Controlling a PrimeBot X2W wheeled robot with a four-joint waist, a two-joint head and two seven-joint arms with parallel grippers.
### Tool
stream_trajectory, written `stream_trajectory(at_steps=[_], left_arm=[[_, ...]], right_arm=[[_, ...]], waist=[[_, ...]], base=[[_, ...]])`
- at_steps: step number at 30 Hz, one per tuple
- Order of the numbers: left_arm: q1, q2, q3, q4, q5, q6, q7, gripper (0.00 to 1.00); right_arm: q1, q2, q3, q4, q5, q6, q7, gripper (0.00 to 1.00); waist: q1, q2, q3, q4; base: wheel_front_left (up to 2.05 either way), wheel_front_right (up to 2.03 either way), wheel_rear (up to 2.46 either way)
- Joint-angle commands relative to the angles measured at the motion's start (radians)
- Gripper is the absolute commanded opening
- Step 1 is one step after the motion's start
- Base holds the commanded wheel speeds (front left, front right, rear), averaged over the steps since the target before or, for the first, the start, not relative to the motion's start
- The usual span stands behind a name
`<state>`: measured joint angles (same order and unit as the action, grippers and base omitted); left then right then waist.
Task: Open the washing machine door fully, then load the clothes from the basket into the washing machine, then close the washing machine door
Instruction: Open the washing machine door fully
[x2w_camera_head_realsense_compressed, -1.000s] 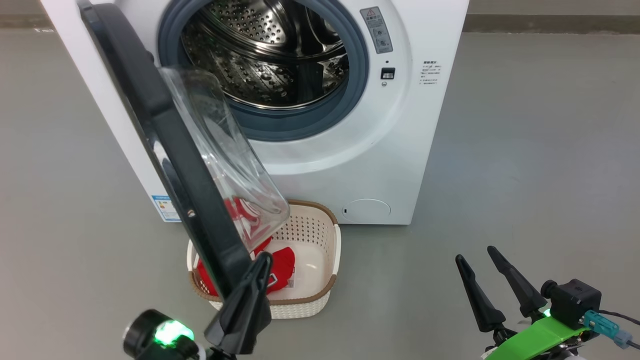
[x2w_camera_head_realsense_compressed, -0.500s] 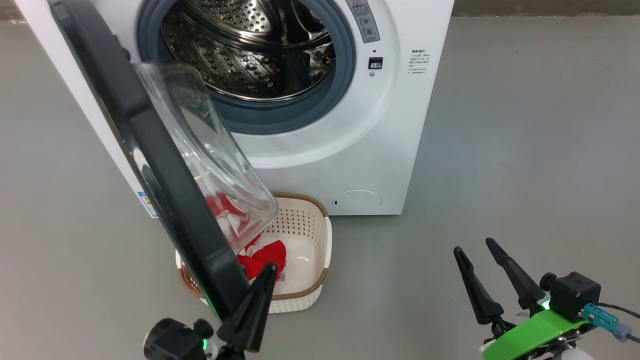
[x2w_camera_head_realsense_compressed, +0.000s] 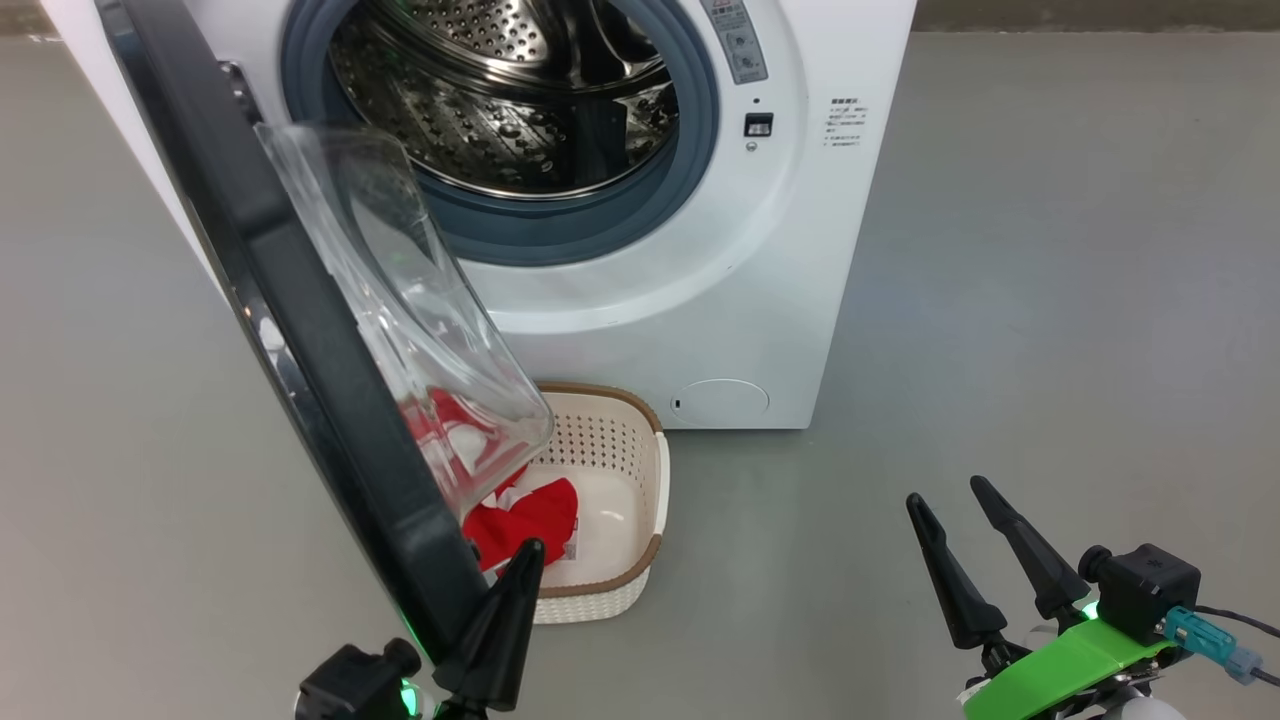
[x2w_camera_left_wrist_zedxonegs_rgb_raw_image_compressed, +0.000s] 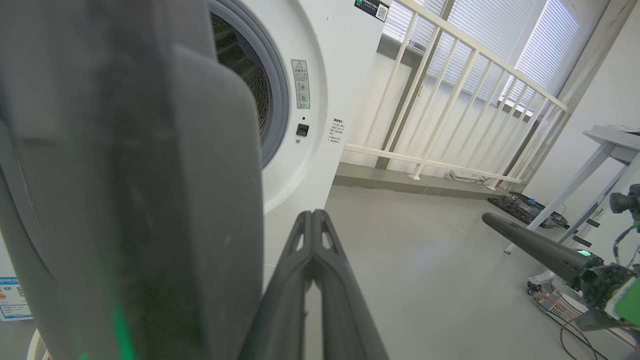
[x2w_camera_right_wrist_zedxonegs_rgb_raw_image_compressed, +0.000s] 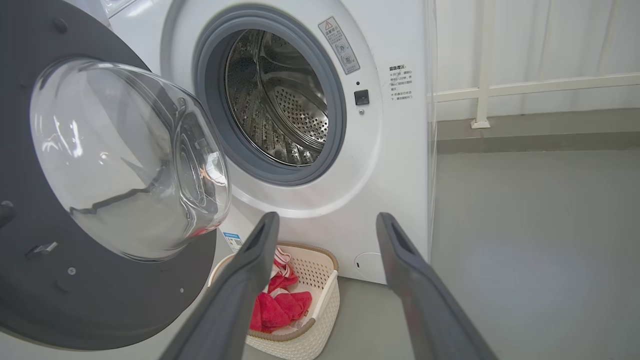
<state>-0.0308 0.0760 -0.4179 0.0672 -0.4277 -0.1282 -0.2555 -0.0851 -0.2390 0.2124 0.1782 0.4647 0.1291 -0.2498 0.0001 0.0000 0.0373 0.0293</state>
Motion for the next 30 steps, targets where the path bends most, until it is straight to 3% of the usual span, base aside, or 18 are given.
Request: stream_trajectory(at_steps=[1, 30], left_arm=[[-0.04, 0.018, 0.071, -0.014, -0.006, 0.007, -0.006, 0.0], [0.05, 0.111, 0.225, -0.059, -0.008, 0.075, -0.003, 0.0]], right_arm=[[-0.03, -0.004, 0.019, -0.022, -0.006, 0.002, -0.012, 1.0], [-0.016, 0.002, 0.026, -0.008, 0.001, 0.002, -0.012, 1.0]], waist=[[-0.0001, 0.0, -0.001, 0.006], [-0.0001, 0.0, -0.025, 0.186]], base=[[0.0, 0.0, 0.0], [0.0, 0.0, 0.0]])
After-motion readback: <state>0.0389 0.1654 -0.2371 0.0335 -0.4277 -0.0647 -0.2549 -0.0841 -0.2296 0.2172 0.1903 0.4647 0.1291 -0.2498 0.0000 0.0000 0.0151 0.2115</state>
